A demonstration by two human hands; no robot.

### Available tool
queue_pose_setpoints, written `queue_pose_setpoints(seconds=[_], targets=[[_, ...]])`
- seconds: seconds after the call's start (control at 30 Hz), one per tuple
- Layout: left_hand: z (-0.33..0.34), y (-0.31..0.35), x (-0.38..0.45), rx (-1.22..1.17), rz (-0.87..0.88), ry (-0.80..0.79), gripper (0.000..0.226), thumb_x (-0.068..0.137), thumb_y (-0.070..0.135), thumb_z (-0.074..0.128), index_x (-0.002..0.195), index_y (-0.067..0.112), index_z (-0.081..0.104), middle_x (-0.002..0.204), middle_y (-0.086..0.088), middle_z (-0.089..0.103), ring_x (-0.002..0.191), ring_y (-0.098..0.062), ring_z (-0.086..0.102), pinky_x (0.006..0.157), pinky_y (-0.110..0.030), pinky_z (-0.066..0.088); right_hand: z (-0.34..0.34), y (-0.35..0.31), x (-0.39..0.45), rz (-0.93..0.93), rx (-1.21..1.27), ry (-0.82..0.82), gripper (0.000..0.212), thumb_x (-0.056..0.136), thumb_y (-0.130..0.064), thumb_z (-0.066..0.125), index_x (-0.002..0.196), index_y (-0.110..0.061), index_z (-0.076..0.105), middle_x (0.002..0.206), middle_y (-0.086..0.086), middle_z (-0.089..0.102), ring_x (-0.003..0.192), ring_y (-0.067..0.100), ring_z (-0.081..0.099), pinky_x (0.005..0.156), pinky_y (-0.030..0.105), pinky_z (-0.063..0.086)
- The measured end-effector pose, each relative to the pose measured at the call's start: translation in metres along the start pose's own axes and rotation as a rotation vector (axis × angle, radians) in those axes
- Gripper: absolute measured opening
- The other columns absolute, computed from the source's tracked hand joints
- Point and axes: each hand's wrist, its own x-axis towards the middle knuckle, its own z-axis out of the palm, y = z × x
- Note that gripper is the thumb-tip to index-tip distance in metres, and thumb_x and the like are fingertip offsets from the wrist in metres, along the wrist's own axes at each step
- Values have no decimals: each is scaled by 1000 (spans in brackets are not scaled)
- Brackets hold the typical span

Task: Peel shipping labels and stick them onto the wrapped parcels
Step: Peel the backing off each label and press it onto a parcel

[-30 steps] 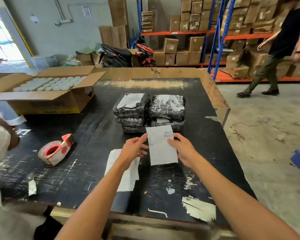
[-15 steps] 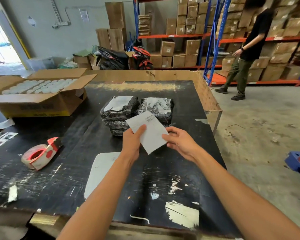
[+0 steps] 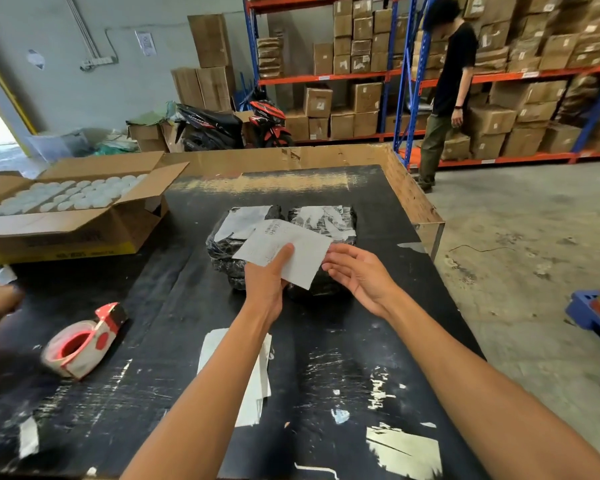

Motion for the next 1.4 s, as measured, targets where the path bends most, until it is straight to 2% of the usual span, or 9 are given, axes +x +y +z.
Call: queue_pose_setpoints(seconds=[0.17, 0.7, 0.87, 0.97, 1.03, 1.1, 1.2, 1.3, 1.4], targets=[[-6, -1, 5, -3, 35, -21, 50, 77, 13, 82, 123, 17, 64, 118, -3, 75, 111, -24, 71, 88, -45, 59, 10, 3, 2, -19, -118, 30, 10, 93, -6, 70, 92, -13, 77, 87, 9, 77, 74, 14, 72, 66, 20, 58], [-5, -6, 3, -31, 14, -49, 42, 83, 8, 78, 120, 24, 64, 118, 2, 75, 110, -18, 70, 83, -36, 60, 13, 3, -5, -64, -338, 57, 10, 95, 1, 65, 95, -4, 73, 83, 12, 73, 65, 13, 62, 58, 18, 49], [-1, -5, 0, -37, -87, -48, 43, 86, 7, 75, 127, 13, 62, 120, -5, 74, 108, -21, 71, 76, -35, 60, 11, 0, -8, -80, -328, 32, 10, 95, 3, 63, 92, -3, 71, 77, 6, 72, 62, 9, 60, 55, 16, 48], [1, -2, -4, -103, -320, -55, 41, 91, 6, 70, 131, 4, 60, 114, -12, 74, 101, -25, 72, 66, -32, 61, 12, -4, -10, -76, -280, -9, 14, 96, 4, 60, 88, -3, 69, 74, 4, 71, 61, 7, 59, 54, 15, 48], [3, 2, -10, 10, -567, -109, 39, 90, 23, 73, 122, 1, 65, 88, -10, 77, 73, -21, 75, 51, -25, 58, 13, -7, -10, -81, -223, -19, 15, 97, 4, 59, 88, -4, 68, 72, 3, 69, 60, 7, 59, 53, 15, 47], [3, 6, -12, 312, -742, -239, 53, 82, 54, 75, 91, 2, 75, 59, -5, 67, 46, -16, 64, 37, -20, 49, 14, -13, -9, -95, -172, -12, 15, 98, 3, 59, 89, -5, 68, 71, 2, 68, 58, 6, 59, 53, 15, 47], [0, 16, -11, 710, -783, -400, 81, 66, 85, 64, 63, 5, 76, 51, -4, 60, 42, -15, 59, 35, -18, 39, 14, -23, -7, -108, -179, 7, 15, 98, 1, 59, 89, -6, 69, 71, 3, 66, 58, 7, 59, 52, 16, 47], [0, 31, -7, 986, -705, -442, 91, 59, 95, 55, 64, 7, 78, 54, -6, 64, 43, -16, 61, 36, -18, 34, 11, -27, -10, -98, -188, 19, 15, 98, 0, 59, 87, -6, 69, 71, 4, 65, 58, 7, 58, 52, 16, 46], [-2, 44, 0, 1067, -697, -504, 99, 63, 97, 48, 72, 4, 80, 58, -8, 67, 47, -18, 63, 41, -19, 34, 9, -29, -13, -93, -133, 35, 15, 97, 0, 59, 87, -6, 67, 71, 4, 64, 59, 8, 57, 53, 16, 46]])
